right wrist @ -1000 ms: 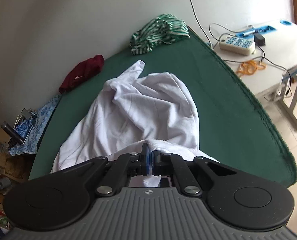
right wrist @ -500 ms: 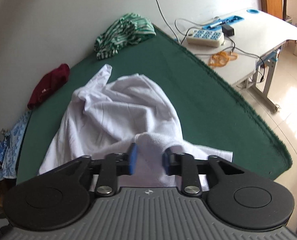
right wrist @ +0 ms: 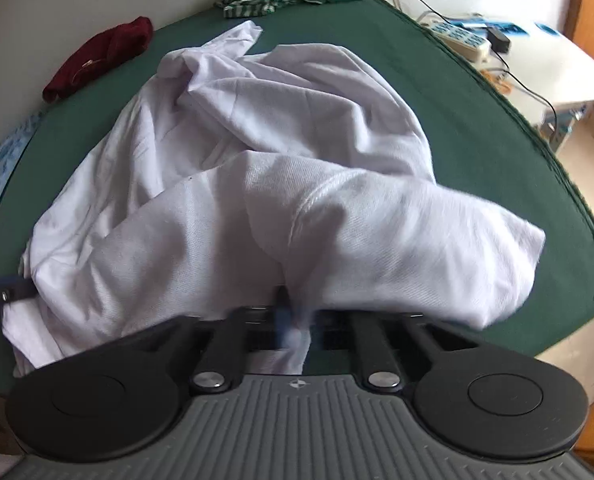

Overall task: Fold clothes
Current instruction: 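Lift the white shirt high with both grippers to shake it out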

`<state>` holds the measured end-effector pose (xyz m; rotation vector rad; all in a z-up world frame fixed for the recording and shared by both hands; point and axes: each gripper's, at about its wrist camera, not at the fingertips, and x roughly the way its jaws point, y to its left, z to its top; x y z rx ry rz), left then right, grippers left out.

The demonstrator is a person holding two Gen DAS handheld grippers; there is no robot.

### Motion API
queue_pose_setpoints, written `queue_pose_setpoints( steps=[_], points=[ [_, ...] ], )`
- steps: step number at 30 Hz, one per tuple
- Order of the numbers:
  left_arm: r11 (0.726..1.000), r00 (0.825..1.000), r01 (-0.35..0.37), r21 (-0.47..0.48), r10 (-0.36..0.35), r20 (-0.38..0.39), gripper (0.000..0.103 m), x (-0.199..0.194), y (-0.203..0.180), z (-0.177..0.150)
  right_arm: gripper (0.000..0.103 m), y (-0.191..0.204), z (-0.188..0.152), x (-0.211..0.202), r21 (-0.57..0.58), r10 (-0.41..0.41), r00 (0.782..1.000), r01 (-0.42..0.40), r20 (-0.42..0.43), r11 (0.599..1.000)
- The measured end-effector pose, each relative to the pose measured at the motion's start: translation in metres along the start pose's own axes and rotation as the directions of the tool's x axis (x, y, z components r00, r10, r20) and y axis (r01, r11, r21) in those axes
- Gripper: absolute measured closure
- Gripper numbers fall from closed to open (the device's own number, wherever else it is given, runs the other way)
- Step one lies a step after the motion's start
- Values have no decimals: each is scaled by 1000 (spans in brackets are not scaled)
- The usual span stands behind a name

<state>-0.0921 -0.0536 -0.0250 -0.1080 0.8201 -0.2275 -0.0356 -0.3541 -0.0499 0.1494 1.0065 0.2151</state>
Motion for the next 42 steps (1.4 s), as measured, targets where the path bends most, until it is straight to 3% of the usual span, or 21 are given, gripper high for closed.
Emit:
queue_pose_setpoints(
  steps=[2,4,6,9,10,11,13,14,15,18,21,25,30,31,32,33,34,35,36,40,42],
  points=[
    [999,990,-35,13,33,135,103,-27,-9,24,96,-11,22,-13,65,92,993,-97,69,993],
    [998,954,-60,-6,60,294,103,-68,-13,51,96,-18,49,-53,67,177,956,-198,233,978],
    [996,892,-82,-29,87,445,103,-110,-18,78,96,-23,76,-98,40,254,879,-294,403,955],
    [995,804,-85,-46,96,586,103,-171,-26,96,96,-25,97,-166,-86,352,717,-380,602,921],
    [995,791,-87,-39,92,605,103,-184,-31,96,96,-23,99,-183,-130,374,675,-384,636,914],
    [996,798,-92,-23,87,596,102,-186,-37,91,96,-22,100,-195,-164,389,643,-382,660,909],
    [995,817,-102,9,78,571,90,-187,-51,78,96,-23,100,-206,-193,398,617,-373,679,907],
    [993,841,-114,34,78,536,66,-178,-60,67,96,-25,100,-205,-188,392,624,-368,676,911],
    [990,865,-125,59,80,496,53,-166,-70,56,96,-27,100,-203,-178,387,635,-368,669,913],
    [982,935,-136,131,84,343,52,-121,-106,20,96,-37,101,-187,-128,411,662,-432,627,893],
    [959,959,-178,221,119,256,51,-78,-152,-12,96,-40,105,-179,-113,450,661,-487,601,866],
    [903,953,-252,347,170,249,44,-23,-214,-35,96,-24,106,-191,-185,524,619,-527,585,830],
    [790,899,-430,437,328,291,44,33,-256,-47,97,-12,101,-217,-256,601,541,-581,588,773],
    [779,884,-462,423,363,295,46,44,-256,-44,97,-12,98,-222,-265,611,524,-590,593,763],
    [774,872,-486,406,396,288,55,53,-253,-40,97,-14,95,-228,-273,617,507,-596,601,755],
    [781,870,-491,387,413,271,69,59,-246,-37,97,-16,92,-233,-279,619,496,-597,609,752],
    [789,868,-494,366,427,252,75,65,-239,-33,97,-18,89,-237,-283,617,491,-593,615,754],
    [796,866,-498,345,437,241,87,70,-232,-28,97,-19,87,-237,-280,604,504,-576,617,768],
    [795,859,-511,326,457,232,90,73,-224,-24,97,-20,85,-231,-269,578,537,-546,614,794],
    [800,815,-565,203,504,285,92,32,-197,-8,78,-27,77,-207,-220,462,659,-419,594,881],
    [801,788,-585,130,522,326,92,1,-184,0,75,-41,68,-183,-160,401,736,-378,545,912]
  ],
)
